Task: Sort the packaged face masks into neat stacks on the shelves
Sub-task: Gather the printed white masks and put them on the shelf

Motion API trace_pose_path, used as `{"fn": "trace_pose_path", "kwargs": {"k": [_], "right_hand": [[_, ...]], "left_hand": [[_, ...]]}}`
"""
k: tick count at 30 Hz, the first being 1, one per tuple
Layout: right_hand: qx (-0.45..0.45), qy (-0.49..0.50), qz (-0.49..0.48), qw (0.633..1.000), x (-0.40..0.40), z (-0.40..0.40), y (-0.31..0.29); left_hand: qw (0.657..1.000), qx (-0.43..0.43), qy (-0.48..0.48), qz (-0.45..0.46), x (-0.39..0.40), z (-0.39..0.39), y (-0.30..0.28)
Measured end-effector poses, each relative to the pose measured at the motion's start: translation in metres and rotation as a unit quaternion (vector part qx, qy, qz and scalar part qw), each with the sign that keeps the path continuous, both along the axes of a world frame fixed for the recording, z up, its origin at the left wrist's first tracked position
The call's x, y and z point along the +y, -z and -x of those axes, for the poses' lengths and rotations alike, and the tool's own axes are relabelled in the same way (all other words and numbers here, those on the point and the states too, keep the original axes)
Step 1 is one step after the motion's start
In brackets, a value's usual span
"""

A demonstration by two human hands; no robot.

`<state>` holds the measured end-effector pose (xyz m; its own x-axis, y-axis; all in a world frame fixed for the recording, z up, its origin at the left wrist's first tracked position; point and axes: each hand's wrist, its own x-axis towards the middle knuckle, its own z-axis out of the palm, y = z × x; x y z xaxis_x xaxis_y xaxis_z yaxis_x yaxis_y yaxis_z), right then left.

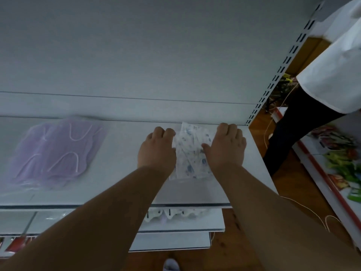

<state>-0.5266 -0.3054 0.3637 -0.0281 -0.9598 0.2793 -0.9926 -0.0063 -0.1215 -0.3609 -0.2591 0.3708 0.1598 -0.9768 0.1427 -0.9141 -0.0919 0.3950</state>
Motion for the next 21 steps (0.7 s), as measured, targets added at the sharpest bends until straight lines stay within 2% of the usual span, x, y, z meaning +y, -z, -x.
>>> {"fn": "trace_pose_path", "kwargs": {"k": [9,13,16,21], "right_hand": [[-0.095,-0.103,0.057,0.988,0.062,-0.044,-0.021],[-0.178,-0.193,0.075,0.962,0.13,-0.088,-0.018],[-0.23,-0.252,0.032,0.939,0.196,-0.127,0.004],[-0.243,-0.314,-0.049,0.916,0.245,-0.175,0.039]], "left_hand": [[0.994,0.047,0.039,0.091,0.08,-0.038,-0.001],[0.99,0.087,0.024,0.112,0.156,-0.083,0.008],[0.988,0.105,0.01,0.115,0.218,-0.122,0.03],[0.993,0.102,-0.038,0.043,0.281,-0.168,0.07]]}}
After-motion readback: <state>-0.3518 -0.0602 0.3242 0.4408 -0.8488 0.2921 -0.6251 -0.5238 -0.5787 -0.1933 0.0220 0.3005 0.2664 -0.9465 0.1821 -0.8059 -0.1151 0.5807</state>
